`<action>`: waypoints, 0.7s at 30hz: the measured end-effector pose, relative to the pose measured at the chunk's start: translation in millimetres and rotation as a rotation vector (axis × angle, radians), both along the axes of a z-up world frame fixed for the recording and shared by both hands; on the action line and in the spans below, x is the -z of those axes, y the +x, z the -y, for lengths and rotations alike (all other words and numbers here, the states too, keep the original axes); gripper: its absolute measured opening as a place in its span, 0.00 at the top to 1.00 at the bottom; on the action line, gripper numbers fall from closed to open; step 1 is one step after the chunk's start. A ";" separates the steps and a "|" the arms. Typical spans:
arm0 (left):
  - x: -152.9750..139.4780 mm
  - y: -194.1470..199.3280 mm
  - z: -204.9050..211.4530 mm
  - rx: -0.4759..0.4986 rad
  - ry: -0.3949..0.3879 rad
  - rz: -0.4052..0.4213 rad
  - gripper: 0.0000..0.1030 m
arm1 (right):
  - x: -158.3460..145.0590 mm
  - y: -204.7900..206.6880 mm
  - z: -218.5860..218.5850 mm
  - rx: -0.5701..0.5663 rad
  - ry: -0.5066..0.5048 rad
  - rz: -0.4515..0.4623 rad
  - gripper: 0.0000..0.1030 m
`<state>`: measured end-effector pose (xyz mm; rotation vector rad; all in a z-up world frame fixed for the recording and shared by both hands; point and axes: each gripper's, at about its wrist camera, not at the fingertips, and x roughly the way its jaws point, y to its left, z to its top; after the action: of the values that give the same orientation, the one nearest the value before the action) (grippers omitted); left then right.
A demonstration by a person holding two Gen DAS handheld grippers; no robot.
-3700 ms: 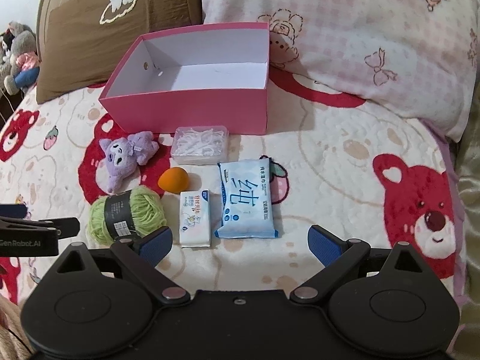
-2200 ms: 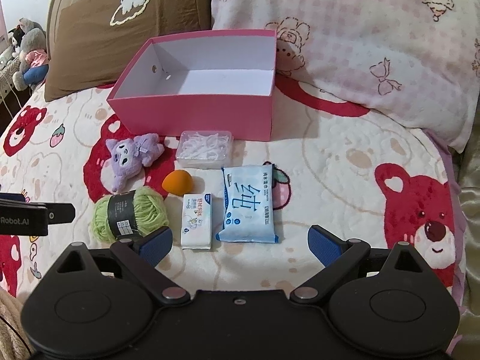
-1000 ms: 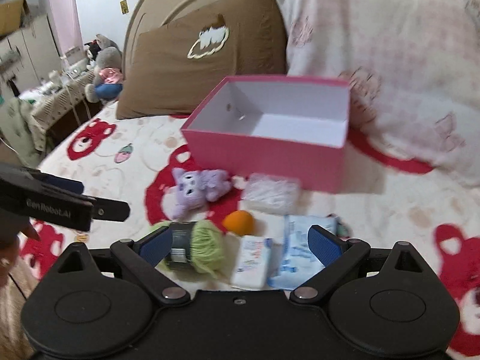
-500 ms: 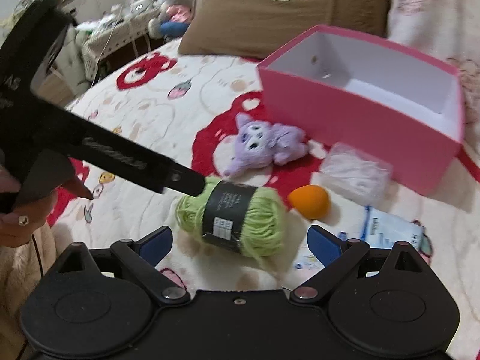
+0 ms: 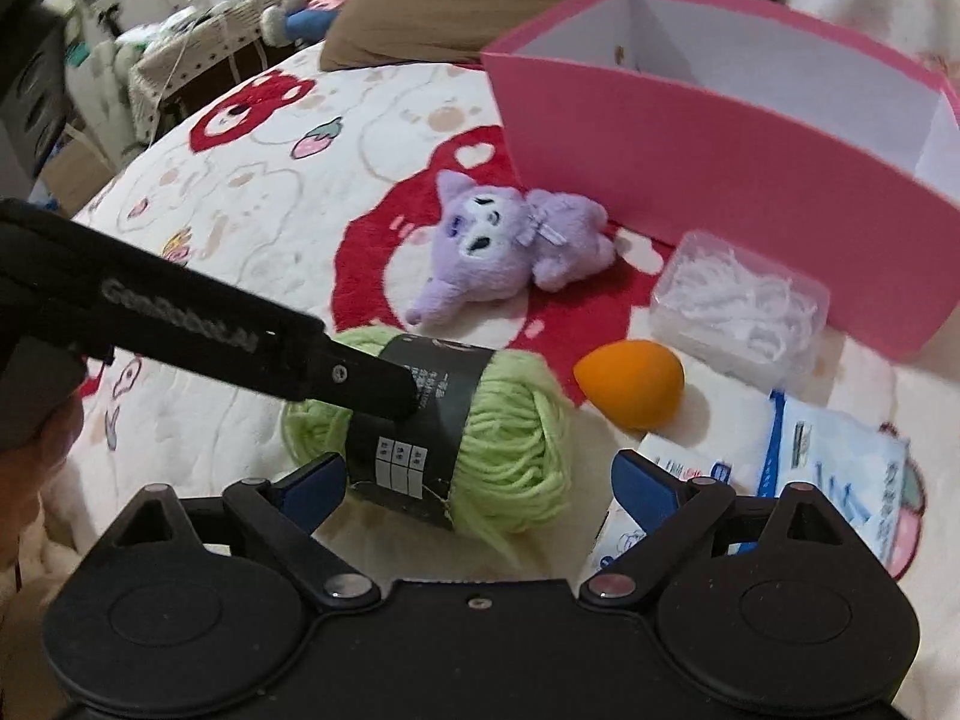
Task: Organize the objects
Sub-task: 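Close the left gripper on the green yarn ball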
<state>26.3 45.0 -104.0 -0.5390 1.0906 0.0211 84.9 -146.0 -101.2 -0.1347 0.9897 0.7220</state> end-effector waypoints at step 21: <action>9.6 -3.5 4.5 -0.072 -0.038 0.026 0.46 | 20.7 -20.3 -19.3 0.025 -0.018 0.105 0.18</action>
<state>22.8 40.5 -113.6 -0.6111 1.0476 0.0557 64.6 -126.6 -121.9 -0.1741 0.8966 0.6768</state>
